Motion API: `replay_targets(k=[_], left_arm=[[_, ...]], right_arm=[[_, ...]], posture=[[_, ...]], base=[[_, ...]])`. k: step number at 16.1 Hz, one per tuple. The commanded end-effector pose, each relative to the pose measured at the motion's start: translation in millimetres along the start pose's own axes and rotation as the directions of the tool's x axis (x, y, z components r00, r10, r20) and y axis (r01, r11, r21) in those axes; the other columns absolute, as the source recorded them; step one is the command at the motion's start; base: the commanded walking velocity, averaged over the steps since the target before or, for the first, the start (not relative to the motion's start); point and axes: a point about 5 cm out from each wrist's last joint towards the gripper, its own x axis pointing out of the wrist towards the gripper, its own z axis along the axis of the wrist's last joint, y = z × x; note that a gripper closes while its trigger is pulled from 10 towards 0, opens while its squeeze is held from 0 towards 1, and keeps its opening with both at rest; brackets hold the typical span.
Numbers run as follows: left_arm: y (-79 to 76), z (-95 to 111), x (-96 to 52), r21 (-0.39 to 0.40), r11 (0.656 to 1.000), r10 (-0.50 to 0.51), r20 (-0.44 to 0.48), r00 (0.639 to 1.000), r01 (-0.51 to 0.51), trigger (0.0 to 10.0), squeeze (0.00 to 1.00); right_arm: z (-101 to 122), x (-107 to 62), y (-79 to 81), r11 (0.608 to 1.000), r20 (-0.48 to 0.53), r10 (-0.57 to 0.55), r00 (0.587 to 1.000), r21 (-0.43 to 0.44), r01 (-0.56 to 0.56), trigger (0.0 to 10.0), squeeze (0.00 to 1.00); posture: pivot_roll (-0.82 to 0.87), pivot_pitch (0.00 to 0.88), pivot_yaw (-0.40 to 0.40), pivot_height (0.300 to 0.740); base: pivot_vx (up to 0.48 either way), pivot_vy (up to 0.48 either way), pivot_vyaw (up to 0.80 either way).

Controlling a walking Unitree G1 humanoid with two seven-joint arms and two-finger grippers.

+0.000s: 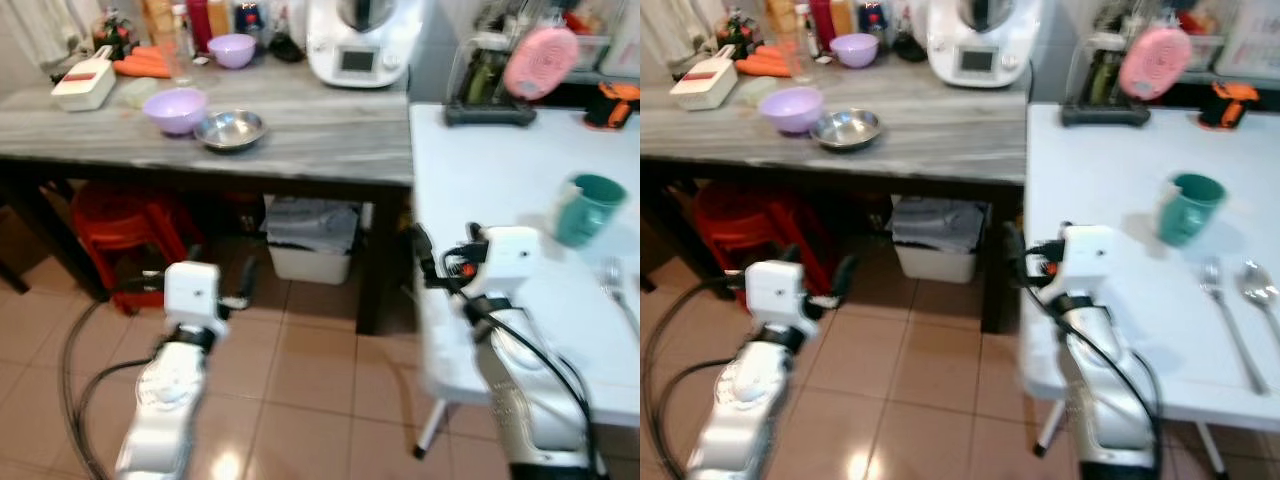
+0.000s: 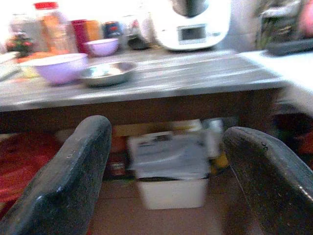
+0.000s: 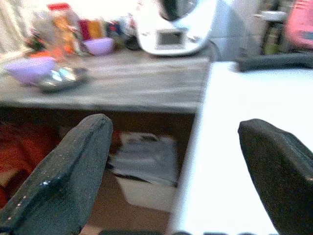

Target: Setting the table

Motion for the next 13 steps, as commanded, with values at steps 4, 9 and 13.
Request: replay_targets(k=[4, 9, 13], left_arm=[[6.1, 2.5, 0.3, 0.021, 1.0, 0.003, 0.009, 1.0, -0.003, 10.0, 0.0], [5.0, 2.5, 0.5, 0.022, 1.0, -0.004, 0.009, 1.0, 0.004, 10.0, 0.0], [3.4, 2.4, 1.2, 0.02, 1.0, -0.011, 0.009, 1.0, 0.011, 10.0, 0.0]], right_arm=[[5.8, 1.9, 5.2, 1.0, 0.025, 0.013, 1.0, 0.011, -0.014, 10.0, 0.0], [5.7, 2.1, 4.6, 1.0, 0.025, 0.009, 1.0, 0.012, -0.009, 10.0, 0.0], [4.7, 2.5, 4.7, 1.0, 0.02, 0.006, 1.0, 0.011, -0.006, 10.0, 0.0]], posture=[[-0.06, 0.065, 0.05, 0.74], [-0.06, 0.065, 0.05, 0.74], [-0.06, 0.065, 0.05, 0.74]], base=[[0.0, -0.368, 0.0], [0.0, -0.369, 0.0], [0.0, -0.368, 0.0]])
